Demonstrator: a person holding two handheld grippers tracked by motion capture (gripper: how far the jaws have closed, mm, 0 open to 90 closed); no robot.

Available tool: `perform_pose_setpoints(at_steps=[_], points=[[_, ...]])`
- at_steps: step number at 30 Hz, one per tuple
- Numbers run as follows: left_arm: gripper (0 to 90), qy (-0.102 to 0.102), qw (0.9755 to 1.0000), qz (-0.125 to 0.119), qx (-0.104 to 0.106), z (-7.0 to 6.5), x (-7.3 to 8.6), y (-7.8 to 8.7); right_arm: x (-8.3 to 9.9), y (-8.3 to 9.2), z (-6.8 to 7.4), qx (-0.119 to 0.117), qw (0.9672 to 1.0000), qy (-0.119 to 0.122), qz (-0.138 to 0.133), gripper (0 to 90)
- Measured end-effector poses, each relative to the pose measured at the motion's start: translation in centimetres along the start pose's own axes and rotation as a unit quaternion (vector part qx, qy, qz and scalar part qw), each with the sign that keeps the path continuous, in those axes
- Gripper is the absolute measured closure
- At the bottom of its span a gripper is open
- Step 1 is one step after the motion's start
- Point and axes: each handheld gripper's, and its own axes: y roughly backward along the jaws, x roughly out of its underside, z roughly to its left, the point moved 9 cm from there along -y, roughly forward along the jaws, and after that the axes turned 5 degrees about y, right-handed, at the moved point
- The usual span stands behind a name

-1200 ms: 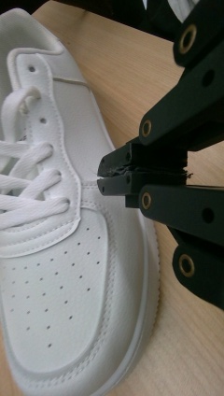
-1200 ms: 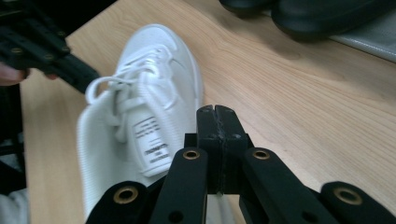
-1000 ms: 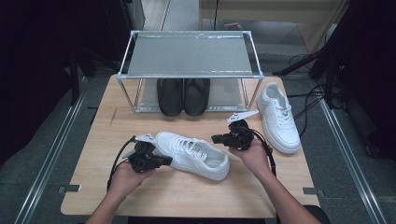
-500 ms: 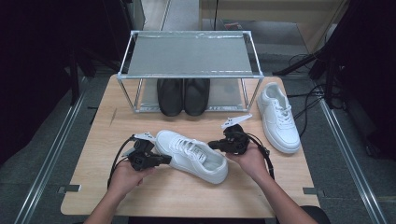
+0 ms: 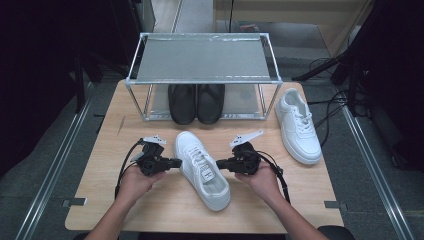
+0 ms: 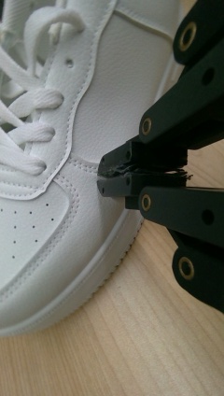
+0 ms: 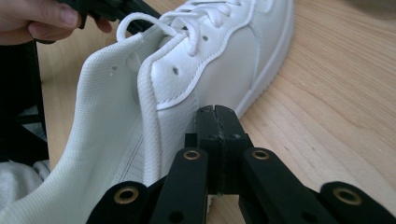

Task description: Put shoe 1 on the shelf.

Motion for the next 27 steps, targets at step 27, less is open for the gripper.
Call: perform_pose_setpoints(at_steps=[27], points=[[80.2,0.013,0.999,-0.021,0.038,0.9,-2.5,0.4,-0.3,1.0,0.2,0.007,0.9983,-0.014,-0.057,77.9]])
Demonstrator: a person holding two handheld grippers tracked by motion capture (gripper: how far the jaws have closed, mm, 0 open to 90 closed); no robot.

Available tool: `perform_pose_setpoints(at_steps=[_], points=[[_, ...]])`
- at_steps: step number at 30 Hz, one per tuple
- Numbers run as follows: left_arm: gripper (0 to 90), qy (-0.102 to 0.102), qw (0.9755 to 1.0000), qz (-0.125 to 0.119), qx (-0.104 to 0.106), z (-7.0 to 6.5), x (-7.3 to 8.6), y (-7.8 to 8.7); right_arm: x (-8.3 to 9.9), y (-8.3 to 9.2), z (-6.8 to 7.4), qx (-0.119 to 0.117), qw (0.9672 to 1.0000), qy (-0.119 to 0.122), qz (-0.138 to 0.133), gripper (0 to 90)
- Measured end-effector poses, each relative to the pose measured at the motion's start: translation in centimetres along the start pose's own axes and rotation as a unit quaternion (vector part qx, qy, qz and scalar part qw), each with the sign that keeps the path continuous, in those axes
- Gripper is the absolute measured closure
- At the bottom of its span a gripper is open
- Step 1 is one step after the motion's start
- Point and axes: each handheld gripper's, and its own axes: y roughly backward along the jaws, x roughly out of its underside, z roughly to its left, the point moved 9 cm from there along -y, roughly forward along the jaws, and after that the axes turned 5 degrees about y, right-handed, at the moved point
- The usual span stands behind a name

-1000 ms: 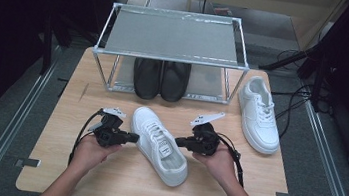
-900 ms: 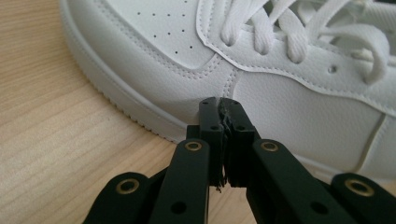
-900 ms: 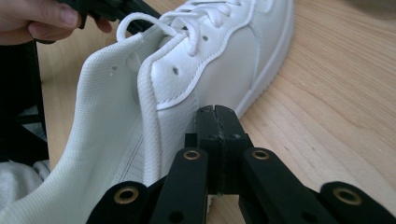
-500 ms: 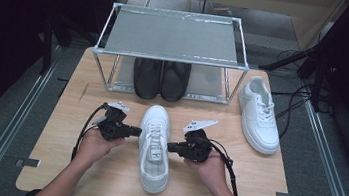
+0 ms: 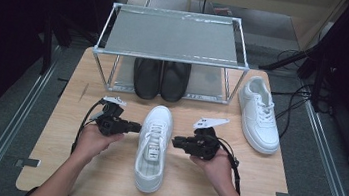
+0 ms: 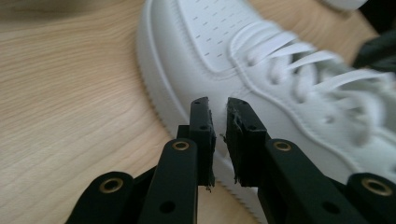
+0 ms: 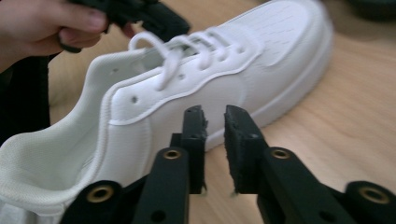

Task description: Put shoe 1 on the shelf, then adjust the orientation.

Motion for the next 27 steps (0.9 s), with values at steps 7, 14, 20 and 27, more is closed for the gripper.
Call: perform_pose_setpoints(at_steps=[7,14,20,27], points=[[69.2,-0.022,0.9992,0.006,0.033,-1.9,0.3,0.7,-0.2,3.2,-2.7,0.034,0.9989,-0.013,-0.03,72.2],[57.4,-0.036,0.9987,0.012,0.033,-2.4,0.3,1.0,-0.5,5.2,-4.6,0.049,0.9972,-0.029,-0.048,68.6],[47.8,-0.034,0.9986,0.011,0.038,-2.7,0.3,1.1,-0.2,6.6,-6.6,0.063,0.995,-0.058,-0.051,67.2],[43.6,-0.033,0.9987,0.011,0.037,-2.9,0.7,1.4,-0.8,9.5,-9.5,0.1,0.989,-0.085,-0.069,65.3]])
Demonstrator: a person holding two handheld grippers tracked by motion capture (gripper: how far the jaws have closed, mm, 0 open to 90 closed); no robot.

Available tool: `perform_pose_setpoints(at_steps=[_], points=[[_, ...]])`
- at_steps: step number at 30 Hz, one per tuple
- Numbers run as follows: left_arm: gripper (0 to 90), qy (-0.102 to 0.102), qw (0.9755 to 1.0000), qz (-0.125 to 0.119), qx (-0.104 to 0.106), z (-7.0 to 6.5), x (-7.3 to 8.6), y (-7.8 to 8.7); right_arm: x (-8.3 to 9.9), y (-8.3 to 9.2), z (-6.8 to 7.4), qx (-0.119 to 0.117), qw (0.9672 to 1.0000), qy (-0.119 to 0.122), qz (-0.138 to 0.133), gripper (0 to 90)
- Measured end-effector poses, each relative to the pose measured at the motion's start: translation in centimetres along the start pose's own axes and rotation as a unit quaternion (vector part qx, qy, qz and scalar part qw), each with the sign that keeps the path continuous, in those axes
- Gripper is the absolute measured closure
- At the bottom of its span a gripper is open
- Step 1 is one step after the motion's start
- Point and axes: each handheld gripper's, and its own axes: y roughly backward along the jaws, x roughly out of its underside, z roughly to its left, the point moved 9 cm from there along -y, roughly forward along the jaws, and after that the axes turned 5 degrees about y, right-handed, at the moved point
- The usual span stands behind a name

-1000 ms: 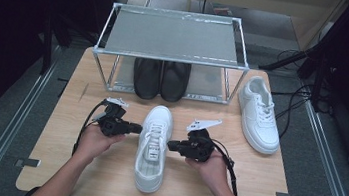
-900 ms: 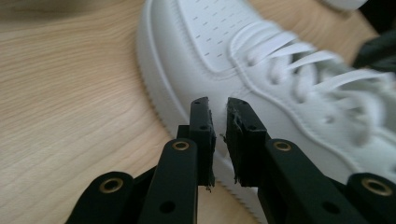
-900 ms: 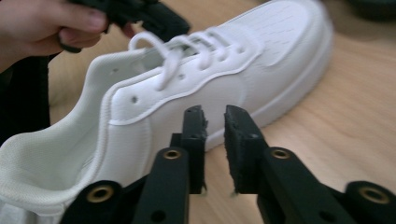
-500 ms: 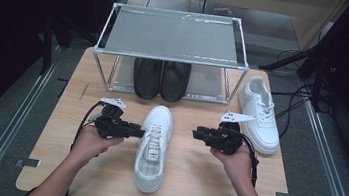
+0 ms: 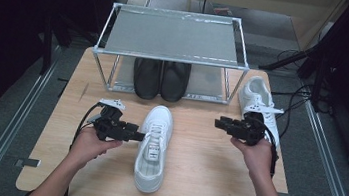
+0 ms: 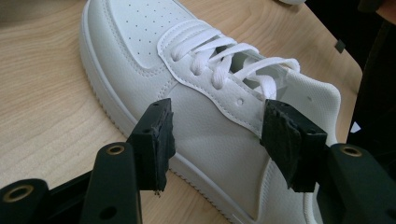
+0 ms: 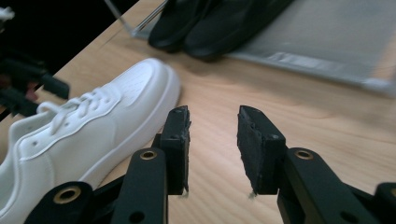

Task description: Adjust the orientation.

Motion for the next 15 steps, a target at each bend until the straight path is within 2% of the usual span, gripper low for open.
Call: perform_pose_setpoints(at_steps=[3,9,13,15], points=[[43.7,0.002,1.0,0.004,0.002,-0.1,0.3,0.0,-0.6,0.9,-1.8,0.015,0.9998,-0.011,-0.01,65.5],[43.6,0.001,1.0,0.0,0.001,-0.3,0.7,0.2,-1.3,1.3,-4.3,0.036,0.999,-0.025,-0.013,65.6],[43.4,0.006,0.9999,-0.002,0.011,-0.5,1.0,0.4,-2.1,1.7,-5.7,0.034,0.9984,-0.041,-0.02,65.6],[43.2,0.002,1.0,0.0,0.009,-0.5,1.0,0.5,-2.6,2.0,-6.7,0.048,0.9981,-0.035,-0.015,65.6]])
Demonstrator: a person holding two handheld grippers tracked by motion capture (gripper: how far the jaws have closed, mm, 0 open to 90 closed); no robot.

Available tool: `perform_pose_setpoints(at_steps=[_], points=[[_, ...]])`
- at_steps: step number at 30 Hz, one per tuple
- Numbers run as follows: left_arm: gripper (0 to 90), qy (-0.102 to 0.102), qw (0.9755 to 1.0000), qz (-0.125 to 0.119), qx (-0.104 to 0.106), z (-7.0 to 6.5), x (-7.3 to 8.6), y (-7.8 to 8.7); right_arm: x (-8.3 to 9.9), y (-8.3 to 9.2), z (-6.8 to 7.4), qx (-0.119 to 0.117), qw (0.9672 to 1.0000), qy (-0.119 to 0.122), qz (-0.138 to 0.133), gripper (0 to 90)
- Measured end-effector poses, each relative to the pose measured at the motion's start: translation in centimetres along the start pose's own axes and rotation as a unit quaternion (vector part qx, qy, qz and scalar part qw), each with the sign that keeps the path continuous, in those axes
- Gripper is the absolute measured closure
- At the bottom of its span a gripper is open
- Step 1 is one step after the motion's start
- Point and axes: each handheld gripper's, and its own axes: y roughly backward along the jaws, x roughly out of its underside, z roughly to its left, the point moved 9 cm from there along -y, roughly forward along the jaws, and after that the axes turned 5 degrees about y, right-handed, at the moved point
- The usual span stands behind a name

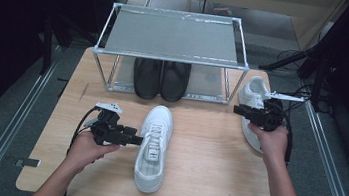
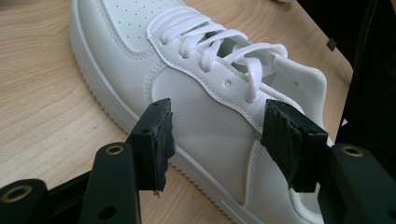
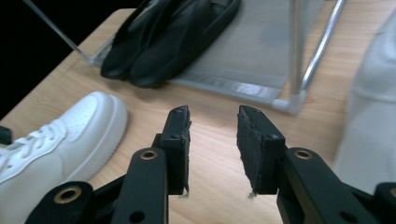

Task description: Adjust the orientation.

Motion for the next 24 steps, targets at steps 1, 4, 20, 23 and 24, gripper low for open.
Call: perform_pose_setpoints(at_steps=[1,4,20,23,24], points=[[43.1,0.0,1.0,-0.001,-0.002,0.0,0.0,0.0,-0.2,0.0,-0.3,0.004,1.0,0.0,0.001,65.6],[42.5,-0.003,1.0,0.0,-0.006,0.0,0.1,-0.1,-1.0,0.3,-1.7,0.02,0.9998,0.0,0.006,65.6],[42.3,-0.007,1.0,0.002,-0.006,-0.1,0.1,-0.2,-3.8,1.2,-8.3,0.101,0.9946,-0.022,0.011,65.5],[42.1,-0.008,0.9999,0.003,-0.007,-0.1,0.1,-0.2,-3.4,0.8,-9.3,0.119,0.9923,-0.023,0.026,65.3],[42.1,-0.009,0.9999,0.002,-0.006,-0.1,0.1,-0.2,-3.1,0.5,-9.6,0.12,0.9919,-0.028,0.032,65.0]])
